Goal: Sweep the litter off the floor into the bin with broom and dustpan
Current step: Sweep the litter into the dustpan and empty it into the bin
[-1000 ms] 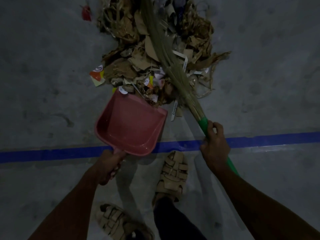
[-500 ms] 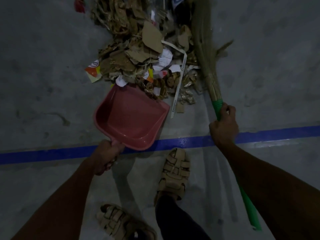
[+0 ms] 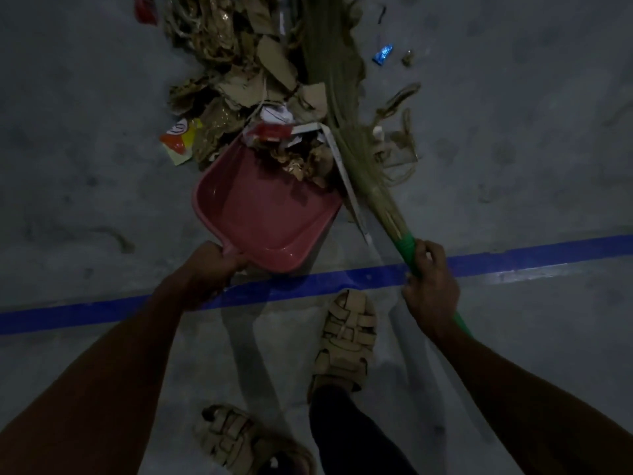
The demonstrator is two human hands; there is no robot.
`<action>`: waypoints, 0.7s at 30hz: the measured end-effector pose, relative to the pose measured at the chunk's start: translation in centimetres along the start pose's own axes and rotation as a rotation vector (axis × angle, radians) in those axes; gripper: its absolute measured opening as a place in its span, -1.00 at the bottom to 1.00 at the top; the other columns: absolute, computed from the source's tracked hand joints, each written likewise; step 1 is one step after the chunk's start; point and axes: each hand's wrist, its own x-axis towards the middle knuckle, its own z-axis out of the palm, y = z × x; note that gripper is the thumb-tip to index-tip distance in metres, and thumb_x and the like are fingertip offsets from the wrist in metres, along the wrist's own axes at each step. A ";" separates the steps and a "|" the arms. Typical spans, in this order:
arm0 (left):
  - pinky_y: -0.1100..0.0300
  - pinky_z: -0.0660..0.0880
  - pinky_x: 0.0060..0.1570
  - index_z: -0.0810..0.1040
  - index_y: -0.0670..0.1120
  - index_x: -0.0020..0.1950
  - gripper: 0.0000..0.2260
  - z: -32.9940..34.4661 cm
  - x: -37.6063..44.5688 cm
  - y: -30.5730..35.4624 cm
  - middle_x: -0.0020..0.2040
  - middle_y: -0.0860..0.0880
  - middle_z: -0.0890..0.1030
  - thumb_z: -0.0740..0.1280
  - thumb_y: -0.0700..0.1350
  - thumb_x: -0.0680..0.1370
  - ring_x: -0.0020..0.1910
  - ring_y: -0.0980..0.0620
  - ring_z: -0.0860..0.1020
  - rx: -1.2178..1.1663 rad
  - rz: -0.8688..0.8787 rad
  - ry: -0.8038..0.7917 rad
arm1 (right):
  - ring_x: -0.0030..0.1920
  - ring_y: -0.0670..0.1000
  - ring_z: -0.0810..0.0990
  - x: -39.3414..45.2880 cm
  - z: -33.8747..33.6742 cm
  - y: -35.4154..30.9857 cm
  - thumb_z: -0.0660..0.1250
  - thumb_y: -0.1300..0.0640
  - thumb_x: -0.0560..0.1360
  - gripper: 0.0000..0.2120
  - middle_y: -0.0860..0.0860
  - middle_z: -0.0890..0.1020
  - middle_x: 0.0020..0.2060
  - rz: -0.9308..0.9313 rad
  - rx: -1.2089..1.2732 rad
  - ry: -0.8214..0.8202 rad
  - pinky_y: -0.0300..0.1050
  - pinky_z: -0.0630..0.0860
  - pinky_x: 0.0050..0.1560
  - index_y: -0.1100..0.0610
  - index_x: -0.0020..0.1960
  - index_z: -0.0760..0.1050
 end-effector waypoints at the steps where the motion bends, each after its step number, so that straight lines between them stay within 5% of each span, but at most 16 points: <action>1: 0.25 0.21 -0.55 0.53 -0.26 -0.26 -0.71 0.0 -0.2 0.1 -0.58 -0.07 0.38 0.44 -0.10 0.55 -0.63 0.05 0.29 -0.005 0.007 -0.007 | -0.16 0.16 0.56 -0.7 0.1 -0.2 0.30 0.24 0.34 -0.43 0.09 0.42 0.31 -0.009 0.010 -0.007 -0.16 0.35 -0.36 0.19 0.36 0.42; 7: 0.29 0.15 -0.56 0.41 -0.17 -0.43 -0.59 0.3 -1.5 0.2 -0.60 -0.06 0.31 0.43 -0.09 0.57 -0.65 0.05 0.23 -0.046 0.025 -0.030 | -0.04 0.18 0.58 -1.3 -0.3 -1.3 0.25 0.24 0.34 -0.43 0.08 0.45 0.29 0.038 0.090 0.131 -0.05 0.51 -0.33 0.16 0.37 0.46; 11: 0.29 0.17 -0.57 0.49 -0.15 -0.50 -0.57 0.6 -2.5 -1.0 -0.57 -0.11 0.34 0.53 0.15 0.30 -0.65 0.04 0.26 -0.069 -0.013 -0.024 | 0.03 0.20 0.57 1.1 -1.0 -0.8 0.33 0.35 0.36 -0.39 0.09 0.43 0.29 0.140 0.099 0.209 -0.04 0.49 -0.35 0.15 0.40 0.42; 14: 0.31 0.15 -0.59 0.44 -0.22 -0.37 -0.58 0.8 -3.0 -3.4 -0.57 -0.11 0.34 0.42 -0.01 0.58 -0.67 0.05 0.25 -0.047 -0.051 -0.004 | -0.15 0.21 0.54 3.0 -1.5 -0.3 0.33 0.35 0.37 -0.35 0.12 0.40 0.31 0.216 0.062 0.241 0.00 0.47 -0.40 0.15 0.46 0.35; 21: 0.35 0.16 -0.58 0.45 -0.21 -0.25 -0.66 1.3 -2.7 -6.3 -0.57 -0.06 0.36 0.33 -0.02 0.64 -0.66 0.06 0.24 -0.053 -0.115 0.007 | -0.09 0.29 0.55 5.8 -1.1 -0.9 0.35 0.29 0.39 -0.37 0.13 0.36 0.32 0.290 -0.022 0.095 0.04 0.46 -0.23 0.18 0.45 0.34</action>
